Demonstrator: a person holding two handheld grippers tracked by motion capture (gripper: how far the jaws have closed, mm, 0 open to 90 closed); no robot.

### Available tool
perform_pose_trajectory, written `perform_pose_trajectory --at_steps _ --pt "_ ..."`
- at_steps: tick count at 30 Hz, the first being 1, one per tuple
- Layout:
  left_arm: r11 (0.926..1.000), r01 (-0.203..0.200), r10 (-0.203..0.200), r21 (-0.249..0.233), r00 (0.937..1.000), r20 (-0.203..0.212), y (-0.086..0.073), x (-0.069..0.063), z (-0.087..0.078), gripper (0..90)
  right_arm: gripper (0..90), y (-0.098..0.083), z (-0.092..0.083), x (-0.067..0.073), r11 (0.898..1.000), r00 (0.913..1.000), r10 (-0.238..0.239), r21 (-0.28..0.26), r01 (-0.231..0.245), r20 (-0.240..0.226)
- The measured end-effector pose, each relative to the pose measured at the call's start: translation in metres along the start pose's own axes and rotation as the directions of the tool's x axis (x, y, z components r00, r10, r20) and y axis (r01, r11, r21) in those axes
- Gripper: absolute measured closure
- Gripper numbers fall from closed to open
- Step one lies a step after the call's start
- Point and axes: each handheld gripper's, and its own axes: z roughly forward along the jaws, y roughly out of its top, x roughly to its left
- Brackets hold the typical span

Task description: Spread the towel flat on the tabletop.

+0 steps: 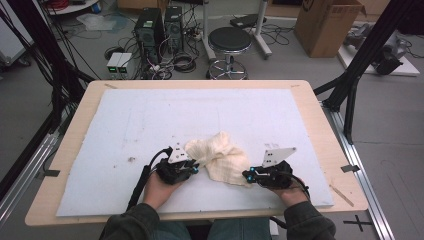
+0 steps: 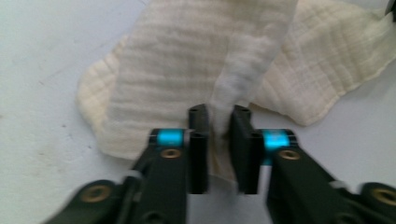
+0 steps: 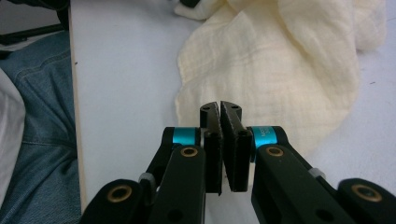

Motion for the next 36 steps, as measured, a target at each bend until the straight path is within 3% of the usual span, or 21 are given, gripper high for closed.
perform_pose_trajectory --at_steps 3,12,15,18,23,26,29,31,33,36 --pt "0.9997 -0.011 0.011 -0.022 0.9999 0.010 0.008 0.006 -0.017 84.9 87.5 0.001 -0.003 0.000 1.000 1.0000 -0.002 -0.022 0.002 0.000" --pt "0.9952 -0.034 0.041 -0.092 0.9959 0.080 0.042 0.026 -0.090 84.9 87.6 0.016 -0.017 0.011 0.992 0.9989 -0.047 -0.117 0.048 0.006" --pt "0.9942 -0.034 0.044 -0.102 0.9948 0.092 0.046 0.035 -0.102 84.9 87.6 0.021 -0.020 0.015 0.989 0.9981 -0.060 -0.131 0.062 0.014" --pt "0.9975 -0.027 0.031 -0.066 0.9968 0.073 0.043 0.051 -0.096 84.4 87.6 0.021 -0.017 0.012 0.991 0.9979 -0.061 -0.116 0.063 0.024" --pt "0.9995 0.032 -0.032 -0.002 0.9995 0.000 0.033 0.081 -0.058 82.7 87.7 0.018 -0.007 -0.004 0.998 0.9973 -0.035 -0.051 0.038 0.064" --pt "0.9972 0.073 -0.072 0.014 0.9961 -0.050 0.032 0.097 -0.034 82.0 87.7 0.019 -0.002 -0.019 0.999 0.9962 -0.012 -0.032 0.015 0.086" --pt "0.9910 0.132 -0.130 0.022 0.9872 -0.093 0.032 0.111 -0.015 77.1 87.7 0.018 0.004 -0.032 1.000 0.9953 0.017 -0.023 -0.015 0.095" --pt "0.9859 0.166 -0.163 0.024 0.9824 -0.092 0.032 0.116 -0.011 68.9 87.7 0.016 0.006 -0.037 0.999 0.9947 0.035 -0.014 -0.034 0.096" --pt "0.9850 0.172 -0.170 0.015 0.9820 -0.082 0.031 0.117 -0.014 64.8 87.7 0.015 0.005 -0.038 0.999 0.9952 0.044 -0.025 -0.042 0.087" --pt "0.9878 0.155 -0.155 -0.016 0.9864 -0.053 0.033 0.112 -0.027 59.5 87.7 0.015 0.004 -0.036 0.999 0.9963 0.039 -0.033 -0.036 0.077"
